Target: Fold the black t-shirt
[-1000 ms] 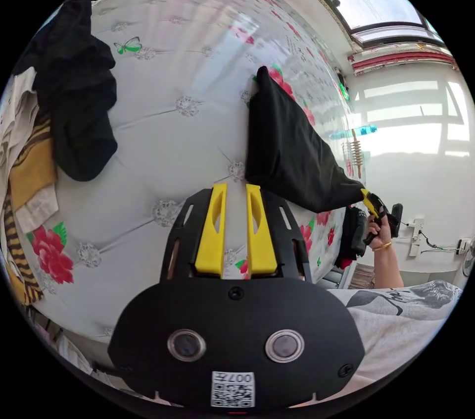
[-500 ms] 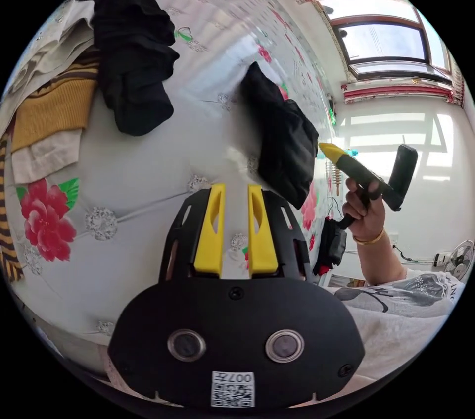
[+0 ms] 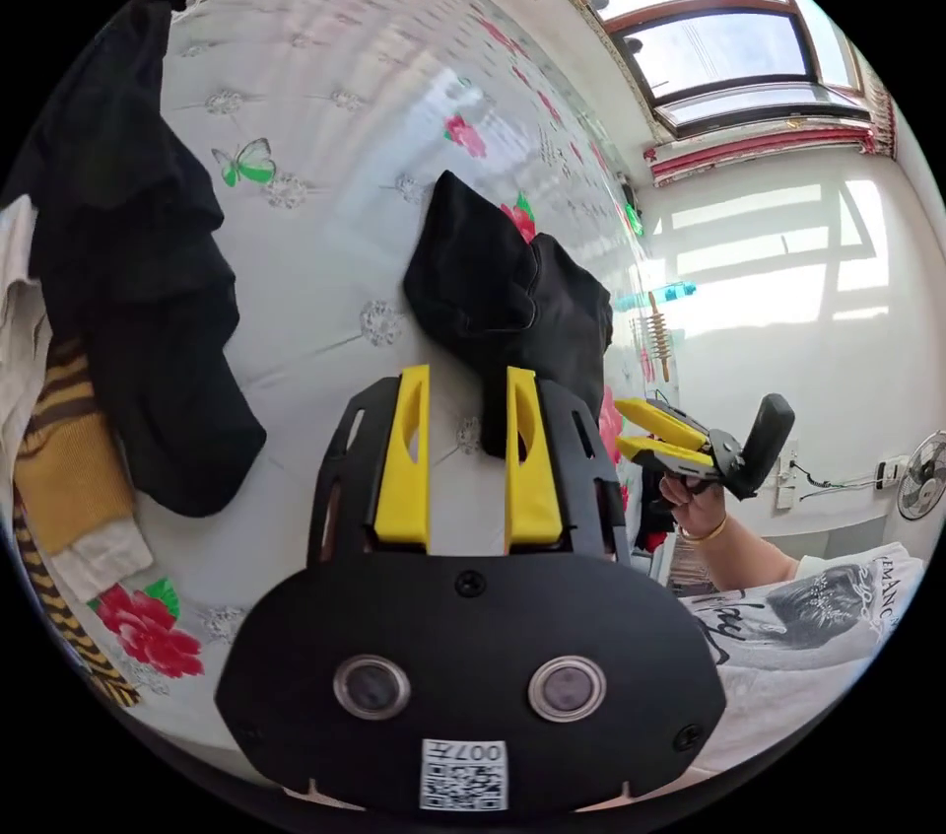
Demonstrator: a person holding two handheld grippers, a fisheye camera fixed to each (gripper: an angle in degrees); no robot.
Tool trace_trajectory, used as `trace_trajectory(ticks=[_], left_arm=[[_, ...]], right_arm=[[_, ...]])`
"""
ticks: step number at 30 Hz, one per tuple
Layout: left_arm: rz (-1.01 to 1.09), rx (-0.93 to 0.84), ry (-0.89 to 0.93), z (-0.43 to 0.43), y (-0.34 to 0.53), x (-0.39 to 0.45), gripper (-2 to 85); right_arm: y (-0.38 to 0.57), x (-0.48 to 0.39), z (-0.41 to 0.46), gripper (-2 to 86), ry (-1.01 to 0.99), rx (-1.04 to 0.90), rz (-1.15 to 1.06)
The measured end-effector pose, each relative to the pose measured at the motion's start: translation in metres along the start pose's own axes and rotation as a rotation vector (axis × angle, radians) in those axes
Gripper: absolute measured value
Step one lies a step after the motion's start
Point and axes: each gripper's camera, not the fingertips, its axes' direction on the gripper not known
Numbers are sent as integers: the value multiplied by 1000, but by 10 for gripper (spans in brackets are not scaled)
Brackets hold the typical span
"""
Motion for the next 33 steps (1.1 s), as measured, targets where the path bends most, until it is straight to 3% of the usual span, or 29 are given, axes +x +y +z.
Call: trace_trajectory(ticks=[8, 18, 25, 29, 33], left_arm=[[-5, -160, -40, 40, -49, 19, 96], [-25, -71, -30, 17, -60, 74, 49], [35, -9, -24, 2, -34, 113, 42], [-92, -206, -110, 61, 4, 81, 44], [-151, -159, -36, 67, 22, 60, 73]], right_arm=[[9, -58, 46, 89, 371, -62, -126], [45, -63, 52, 23, 457, -73, -74], [111, -30, -36, -1, 427, 207, 89], [149, 1, -21, -2, 380, 77, 169], [172, 28, -18, -1, 333, 4, 205]])
